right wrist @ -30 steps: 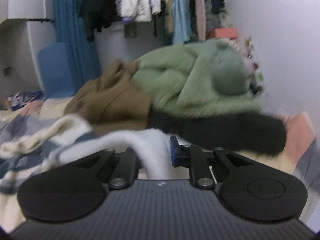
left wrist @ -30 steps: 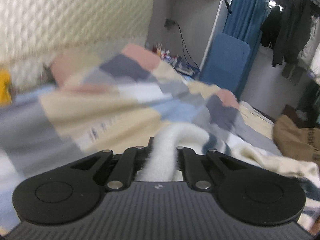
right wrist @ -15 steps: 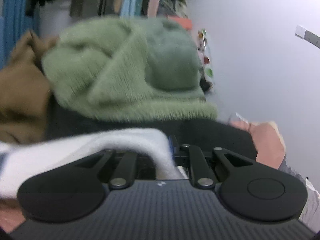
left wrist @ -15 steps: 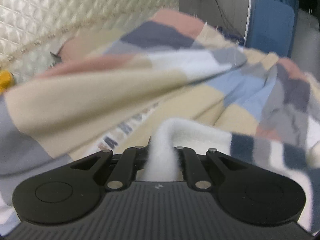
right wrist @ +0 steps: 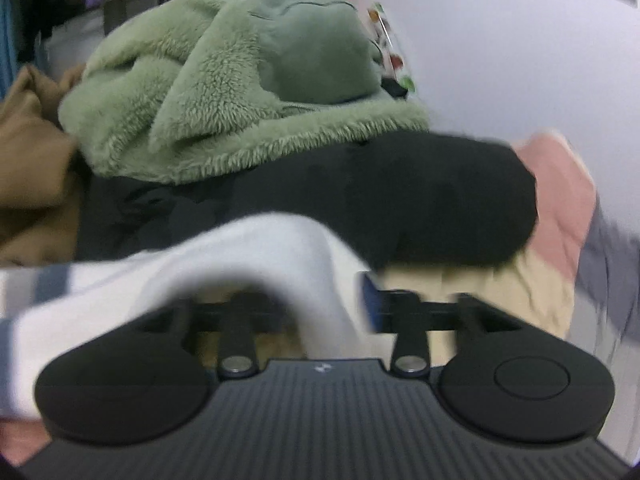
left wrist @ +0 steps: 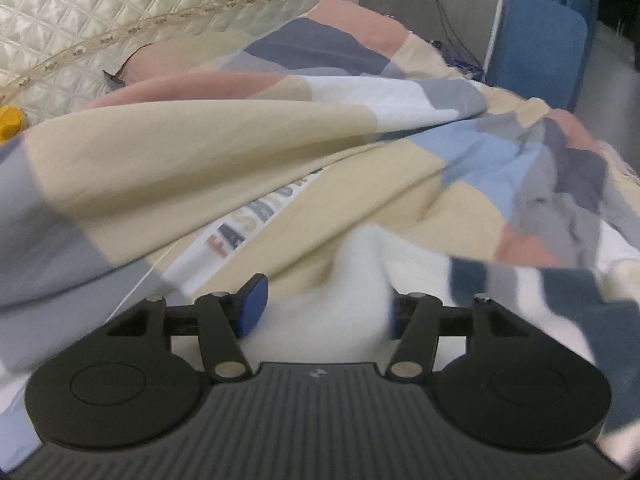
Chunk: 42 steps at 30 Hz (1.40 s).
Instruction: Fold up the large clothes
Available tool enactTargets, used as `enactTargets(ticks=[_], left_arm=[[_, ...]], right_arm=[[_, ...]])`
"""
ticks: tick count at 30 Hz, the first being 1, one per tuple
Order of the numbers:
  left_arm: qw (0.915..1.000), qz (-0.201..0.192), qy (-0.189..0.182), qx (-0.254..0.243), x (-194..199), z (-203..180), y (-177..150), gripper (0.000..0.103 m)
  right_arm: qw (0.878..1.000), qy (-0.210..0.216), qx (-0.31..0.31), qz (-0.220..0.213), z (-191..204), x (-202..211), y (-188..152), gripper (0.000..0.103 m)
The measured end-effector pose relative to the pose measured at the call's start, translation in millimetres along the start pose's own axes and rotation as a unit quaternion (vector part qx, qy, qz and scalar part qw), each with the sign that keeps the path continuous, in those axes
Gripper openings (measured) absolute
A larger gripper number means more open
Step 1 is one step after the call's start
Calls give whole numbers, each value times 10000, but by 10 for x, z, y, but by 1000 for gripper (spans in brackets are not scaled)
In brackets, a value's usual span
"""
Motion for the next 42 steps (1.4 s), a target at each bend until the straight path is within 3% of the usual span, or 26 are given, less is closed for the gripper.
enactTargets(ticks=[8,12,20,26,27,32,42], left_arm=[[9970,-165,-756,53,1068,-220,-173,62],[9927,-293,-1172,-14,1623,-497,-287,62],[9770,-200,-2103,-304,2451,-1197,-847,62],[9592,533,-2755,-350,2590,-1585,-1628,62],[9533,654,-2921,-411,2608,-1636,-1769,62],[9394,1035,-3237,-448,2682,-1769,-2324,62],[9251,1227,-3538,-628,2446,-1898,-2736,61]], right_arm=[[9958,800,-358,277,19,785,-153,70],[9918,1226,-310,171,180,1307,-166,70],[9683,2484,131,215,668,2342,-483,70],[9340,3442,359,889,1002,2759,-1109,70],[9283,3559,435,986,1057,2803,-1215,70],[9036,3946,883,1412,1291,2883,-1722,70],[8662,4423,1210,1988,1542,2787,-2340,70]])
Point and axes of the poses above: each gripper's, at about its wrist camera, not at the fingertips, and x roughly against the way its jaws point, z to its left, y to its top, the point moved 3 cm from there along -x, roughly the way its jaws point, and after that the axes turned 4 degrees about -y, right-handed, at the moved point
